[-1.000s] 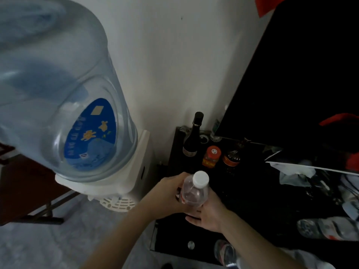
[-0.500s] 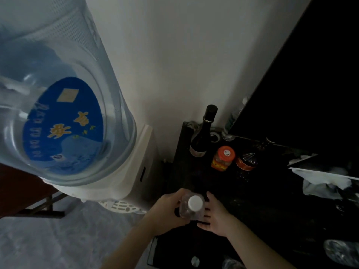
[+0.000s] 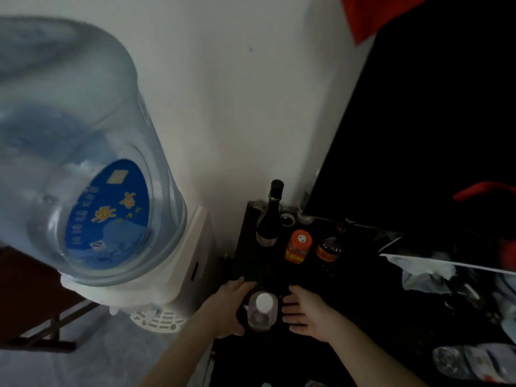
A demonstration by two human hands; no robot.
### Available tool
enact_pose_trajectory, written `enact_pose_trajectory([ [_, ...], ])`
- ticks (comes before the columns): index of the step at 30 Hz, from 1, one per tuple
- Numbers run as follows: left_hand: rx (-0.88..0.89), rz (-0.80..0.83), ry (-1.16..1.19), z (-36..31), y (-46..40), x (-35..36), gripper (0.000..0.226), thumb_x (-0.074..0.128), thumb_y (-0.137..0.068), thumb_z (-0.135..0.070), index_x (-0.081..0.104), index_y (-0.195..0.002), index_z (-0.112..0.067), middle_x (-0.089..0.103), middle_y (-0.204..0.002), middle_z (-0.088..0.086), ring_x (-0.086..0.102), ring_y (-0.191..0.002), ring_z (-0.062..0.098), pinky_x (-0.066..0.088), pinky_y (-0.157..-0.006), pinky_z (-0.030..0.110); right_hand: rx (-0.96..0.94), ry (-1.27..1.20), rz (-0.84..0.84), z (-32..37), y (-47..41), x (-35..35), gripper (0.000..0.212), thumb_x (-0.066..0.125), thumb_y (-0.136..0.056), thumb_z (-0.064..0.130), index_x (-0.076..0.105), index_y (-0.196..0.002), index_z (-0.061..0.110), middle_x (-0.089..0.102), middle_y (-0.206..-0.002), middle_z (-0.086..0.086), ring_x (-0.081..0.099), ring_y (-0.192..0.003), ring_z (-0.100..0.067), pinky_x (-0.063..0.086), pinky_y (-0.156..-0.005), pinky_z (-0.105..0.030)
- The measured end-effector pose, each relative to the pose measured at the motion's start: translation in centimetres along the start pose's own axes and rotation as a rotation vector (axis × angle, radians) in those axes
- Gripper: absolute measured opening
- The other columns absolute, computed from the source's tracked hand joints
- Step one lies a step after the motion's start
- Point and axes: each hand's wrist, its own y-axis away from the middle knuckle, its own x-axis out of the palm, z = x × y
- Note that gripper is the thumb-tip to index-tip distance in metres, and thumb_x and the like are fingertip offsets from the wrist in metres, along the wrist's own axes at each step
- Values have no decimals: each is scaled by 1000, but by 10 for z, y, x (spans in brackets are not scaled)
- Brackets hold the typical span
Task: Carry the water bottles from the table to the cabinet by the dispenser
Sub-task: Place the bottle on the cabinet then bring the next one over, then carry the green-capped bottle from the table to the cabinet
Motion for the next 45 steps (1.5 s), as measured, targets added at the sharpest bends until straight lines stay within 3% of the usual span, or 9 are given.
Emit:
enact_pose_trajectory([
  [4, -59, -144, -99, -23, 28, -45, 67, 65, -89, -47, 41, -149, -30, 39, -157, -1, 38, -143, 21, 39, -113, 38, -105, 82, 20, 21, 49, -10, 38, 51, -100, 40, 63, -120, 10, 66, -117, -11, 64, -107, -27, 50, -100, -41],
  [8, -75, -328, -145, -55, 61, -94, 54, 61, -91, -48, 51, -140, -29, 51, -145, -2, 52, -131, 21, 45, -104, 35, -253, 170, -3, 50, 105, -17, 38, 52, -99, 41, 64, -120, 11, 68, -115, -9, 66, -105, -24, 52, -97, -40],
  [12, -53, -567, -243, -103, 97, -141, 61, 56, -94, -48, 40, -150, -31, 38, -158, -6, 42, -141, 21, 38, -111, 39, -506, 346, -109, 84, 177, -15, 28, 51, -99, 35, 65, -117, 17, 67, -122, -15, 68, -104, -25, 53, -89, -37],
  [15, -9, -718, -258, -140, 122, -163, 63, 54, -96, -47, 33, -153, -30, 26, -165, -4, 24, -152, 20, 27, -119, 40, -729, 567, -257, 103, 222, -19, 39, 49, -99, 33, 64, -121, 4, 65, -124, -19, 66, -107, -31, 52, -92, -37],
  [18, 11, -805, -287, -167, 142, -165, 68, 52, -96, -51, 26, -156, -32, 14, -169, -2, 10, -156, 21, 16, -123, 41, -934, 782, -442, 101, 260, -28, 35, 48, -98, 38, 65, -115, 12, 67, -116, -7, 63, -101, -21, 53, -92, -36],
  [22, 22, -915, -347, -193, 161, -157, 74, 50, -96, -55, 16, -158, -33, 4, -170, 0, 3, -157, 23, 11, -125, 44, -1106, 973, -688, 81, 292, -48, 43, 46, -100, 43, 50, -136, 20, 55, -130, -2, 57, -111, -20, 53, -87, -37],
  [26, 65, -1038, -397, -205, 164, -137, 85, 57, -90, -60, 18, -160, -30, 5, -170, 6, 7, -157, 31, 15, -123, 50, -1170, 1072, -885, 57, 299, -68, 59, 44, -100, 44, 33, -152, 20, 33, -158, -5, 38, -139, -25, 40, -109, -41],
  [32, 140, -836, -461, -218, 163, -112, 94, 42, -93, -70, -16, -158, -35, -26, -166, 2, -20, -154, 29, -5, -124, 49, -1097, 1133, -959, 13, 307, -87, 75, 48, -96, 49, 16, -159, 23, 11, -167, -6, 13, -152, -25, 16, -122, -46],
  [45, 317, -769, -575, -229, 190, -98, 93, 36, -92, -74, -18, -157, -35, -22, -168, 0, -12, -156, 30, 2, -125, 51, -907, 1104, -1053, -37, 344, -77, 87, 50, -89, 60, 9, -159, 29, 3, -168, -1, 4, -153, -25, 10, -121, -54],
])
